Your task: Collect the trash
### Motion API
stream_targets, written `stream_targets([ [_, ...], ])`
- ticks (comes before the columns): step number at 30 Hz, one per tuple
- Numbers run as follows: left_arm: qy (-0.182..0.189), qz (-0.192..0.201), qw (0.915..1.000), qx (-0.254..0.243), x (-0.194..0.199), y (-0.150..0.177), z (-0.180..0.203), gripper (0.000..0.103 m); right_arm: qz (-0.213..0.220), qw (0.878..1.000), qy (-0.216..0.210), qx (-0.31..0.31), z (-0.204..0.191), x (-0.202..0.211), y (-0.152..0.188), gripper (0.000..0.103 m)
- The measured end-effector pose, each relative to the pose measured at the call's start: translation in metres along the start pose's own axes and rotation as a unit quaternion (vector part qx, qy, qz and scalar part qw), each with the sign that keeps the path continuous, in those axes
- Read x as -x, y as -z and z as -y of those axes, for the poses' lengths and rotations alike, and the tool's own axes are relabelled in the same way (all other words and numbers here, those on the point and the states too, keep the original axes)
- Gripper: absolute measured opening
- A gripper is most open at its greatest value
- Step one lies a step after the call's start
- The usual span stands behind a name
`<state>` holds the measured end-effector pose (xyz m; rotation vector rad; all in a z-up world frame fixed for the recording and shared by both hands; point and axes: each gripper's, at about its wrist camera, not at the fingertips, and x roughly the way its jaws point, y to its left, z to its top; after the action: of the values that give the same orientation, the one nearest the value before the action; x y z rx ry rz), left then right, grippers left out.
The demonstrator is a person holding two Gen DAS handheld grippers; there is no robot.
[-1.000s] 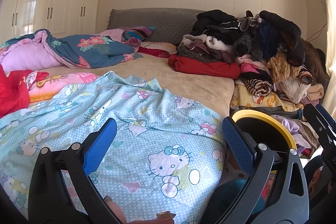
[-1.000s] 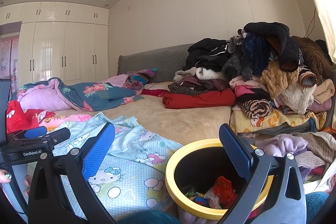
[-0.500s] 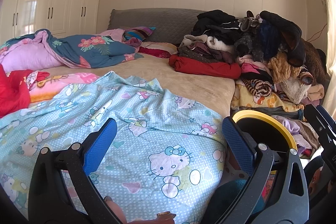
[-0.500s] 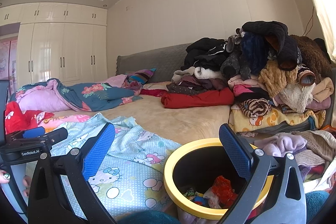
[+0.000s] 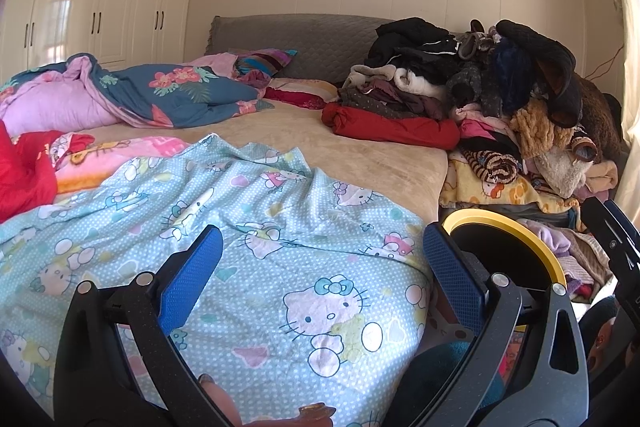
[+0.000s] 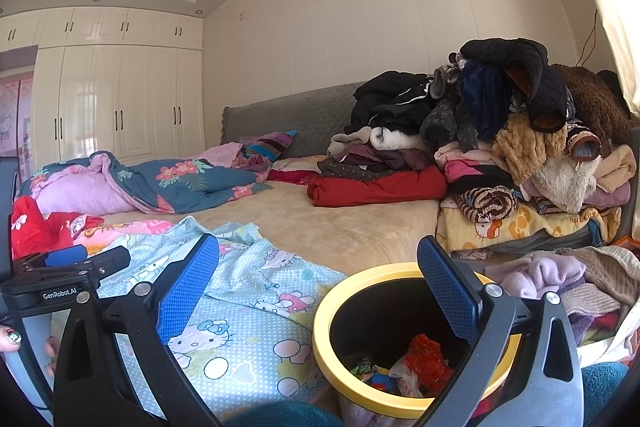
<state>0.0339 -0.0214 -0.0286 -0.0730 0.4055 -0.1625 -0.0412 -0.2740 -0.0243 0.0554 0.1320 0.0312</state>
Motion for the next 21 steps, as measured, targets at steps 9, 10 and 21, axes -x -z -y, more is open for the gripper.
stream_targets([
  [9, -0.007, -0.011, 0.9999, -0.001, -0.004, 0.003, 0.002, 0.092, -0.001, 1.0, -0.006, -0.006, -0.001, -0.001, 0.003, 0.097],
  [10, -0.01, -0.017, 0.9998, 0.0, -0.005, 0.003, 0.003, 0.092, -0.002, 1.0, -0.009, -0.008, -0.001, -0.002, 0.002, 0.097],
  [21, -0.194, -0.06, 0.9723, 0.115, 0.017, -0.001, -0.16, 0.092, -0.116, 0.969, -0.216, 0.031, -0.132, -0.07, -0.015, 0.097],
])
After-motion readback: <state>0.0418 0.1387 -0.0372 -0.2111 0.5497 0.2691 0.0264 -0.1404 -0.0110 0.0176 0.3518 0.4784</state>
